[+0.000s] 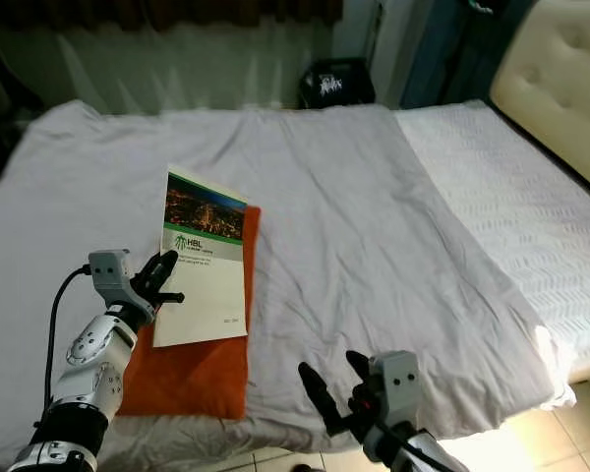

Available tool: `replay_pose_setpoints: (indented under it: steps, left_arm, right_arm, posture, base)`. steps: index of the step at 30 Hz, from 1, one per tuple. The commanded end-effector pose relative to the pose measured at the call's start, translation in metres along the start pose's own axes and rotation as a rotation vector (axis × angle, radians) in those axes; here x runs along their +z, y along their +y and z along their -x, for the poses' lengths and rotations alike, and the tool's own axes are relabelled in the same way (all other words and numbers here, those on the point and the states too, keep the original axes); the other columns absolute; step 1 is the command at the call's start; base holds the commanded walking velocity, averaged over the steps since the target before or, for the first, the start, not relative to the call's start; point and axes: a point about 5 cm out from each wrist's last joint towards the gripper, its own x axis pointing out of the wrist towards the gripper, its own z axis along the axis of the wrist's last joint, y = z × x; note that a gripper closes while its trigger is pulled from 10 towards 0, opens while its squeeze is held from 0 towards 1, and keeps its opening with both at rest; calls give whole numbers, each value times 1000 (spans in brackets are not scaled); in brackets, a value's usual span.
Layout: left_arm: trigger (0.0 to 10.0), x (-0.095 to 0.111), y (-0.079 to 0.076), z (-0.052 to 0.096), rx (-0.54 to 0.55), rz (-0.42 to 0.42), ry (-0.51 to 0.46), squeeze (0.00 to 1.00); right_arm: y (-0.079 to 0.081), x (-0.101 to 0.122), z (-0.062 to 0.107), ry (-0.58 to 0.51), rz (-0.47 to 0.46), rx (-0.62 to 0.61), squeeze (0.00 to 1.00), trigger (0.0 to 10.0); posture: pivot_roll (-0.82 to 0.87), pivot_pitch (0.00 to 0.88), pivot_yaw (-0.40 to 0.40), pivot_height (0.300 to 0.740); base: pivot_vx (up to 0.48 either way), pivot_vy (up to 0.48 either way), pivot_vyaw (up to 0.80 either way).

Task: Clean up the room

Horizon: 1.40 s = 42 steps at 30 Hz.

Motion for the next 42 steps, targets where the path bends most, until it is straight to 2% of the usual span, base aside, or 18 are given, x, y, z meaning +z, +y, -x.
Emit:
replay_pose_setpoints:
  steps: [1,2,4,7,9,12,15,16,17,19,22,23,25,26,34,42]
  left_arm:
    - [1961,5,-8,-1,-27,-63,16,0]
    - [10000,5,-12,0,-37,-91,35,0]
    - [10000,6,-17,7,-54,-149,30,0]
    - [10000,9,-14,30,-39,-186,2,0]
    - [10000,9,-11,35,-19,-193,3,0]
    - [10000,4,-5,58,41,-219,27,0]
    - [10000,2,-19,87,-2,-293,20,0]
    - [10000,2,-19,87,-2,-293,20,0]
    - [10000,3,-26,95,-26,-340,4,0]
    - [10000,4,-37,103,-55,-350,-12,0]
    - [10000,5,-41,104,-45,-337,-18,0]
    - [10000,4,-45,103,-24,-260,-19,0]
    - [10000,4,-46,102,-14,-234,-18,0]
    - [10000,1,-48,97,-23,-218,-6,0]
    - [10000,-3,-54,82,-90,-214,9,0]
    - [10000,-7,-65,76,-158,-210,22,0]
  right_arm:
    - [-10,1,-1,-22,15,-61,0,10000]
    - [-14,5,-2,-53,12,-101,0,10000]
    - [-22,13,-2,-117,13,-191,0,10000]
    - [-33,26,5,-207,38,-313,0,10000]
    - [-35,28,7,-218,53,-332,0,10000]
    - [-45,28,13,-239,96,-414,0,10000]
    - [-46,24,17,-246,130,-432,0,10000]
    - [-46,24,17,-246,130,-432,0,10000]
    - [-43,23,18,-250,142,-422,0,10000]
    - [-38,22,21,-260,147,-398,0,10000]
    - [-35,21,22,-257,148,-377,0,10000]
    - [-32,19,26,-238,174,-347,0,10000]
    - [-31,19,27,-228,180,-337,0,10000]
    - [-32,16,26,-208,178,-329,0,10000]
    - [-38,15,11,-202,186,-313,0,10000]
    - [-37,11,6,-196,177,-307,0,10000]
  posture:
    - [-60,0,-15,740]
    - [-54,0,-11,740]
    - [-48,0,-5,740]
    - [-46,0,4,740]
    - [-46,0,4,740]
    - [-41,0,8,740]
    - [-31,0,4,740]
    - [-31,0,4,740]
    - [-30,0,4,740]
    - [-29,0,0,740]
    - [-32,0,-7,740]
    - [-40,0,-31,740]
    - [-40,0,-31,740]
    - [-43,0,-35,740]
    - [-59,0,-14,740]
    - [-74,0,-1,740]
  base:
    - [0,0,0]
    - [0,0,0]
    - [0,0,0]
    - [0,0,0]
    - [0,0,0]
    - [0,0,0]
    - [0,0,0]
    - [0,0,0]
    - [0,0,0]
    - [0,0,0]
    - [0,0,0]
    - [360,-247,0]
    - [345,-330,0]
    - [349,-322,0]
    - [361,-312,0]
    - [361,-311,0]
